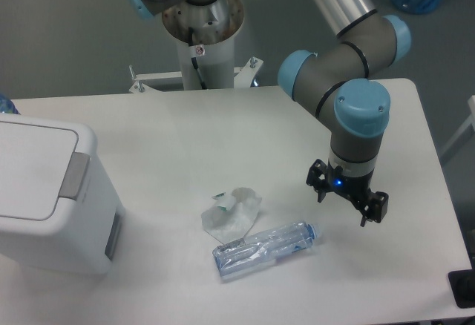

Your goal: Open the trash can

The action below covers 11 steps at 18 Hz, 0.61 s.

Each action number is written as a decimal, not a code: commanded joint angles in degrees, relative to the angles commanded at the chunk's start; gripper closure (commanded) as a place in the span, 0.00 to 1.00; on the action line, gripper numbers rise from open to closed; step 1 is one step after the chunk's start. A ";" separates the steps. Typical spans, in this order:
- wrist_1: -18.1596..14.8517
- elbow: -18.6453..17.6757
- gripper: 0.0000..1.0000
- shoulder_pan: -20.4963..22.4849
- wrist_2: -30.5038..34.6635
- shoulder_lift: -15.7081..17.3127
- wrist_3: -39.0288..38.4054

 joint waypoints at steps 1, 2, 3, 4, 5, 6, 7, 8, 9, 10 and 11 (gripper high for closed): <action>0.00 0.00 0.00 0.00 0.00 0.00 0.00; 0.00 0.00 0.00 0.00 0.00 0.09 0.00; -0.09 0.00 0.00 0.00 -0.17 0.17 -0.09; 0.00 -0.09 0.00 0.00 -0.35 0.26 0.09; 0.00 -0.09 0.00 0.00 -0.61 0.35 0.17; 0.26 -0.52 0.00 0.00 -0.70 0.35 0.44; 0.87 -1.14 0.00 0.09 -0.70 0.35 0.61; 2.01 -1.93 0.00 0.17 -0.79 0.52 0.18; 3.07 -2.37 0.00 0.26 -0.97 0.53 0.00; 3.34 -2.46 0.00 0.26 -1.31 0.53 -0.09; 3.34 -2.63 0.00 0.18 -1.93 0.53 -0.09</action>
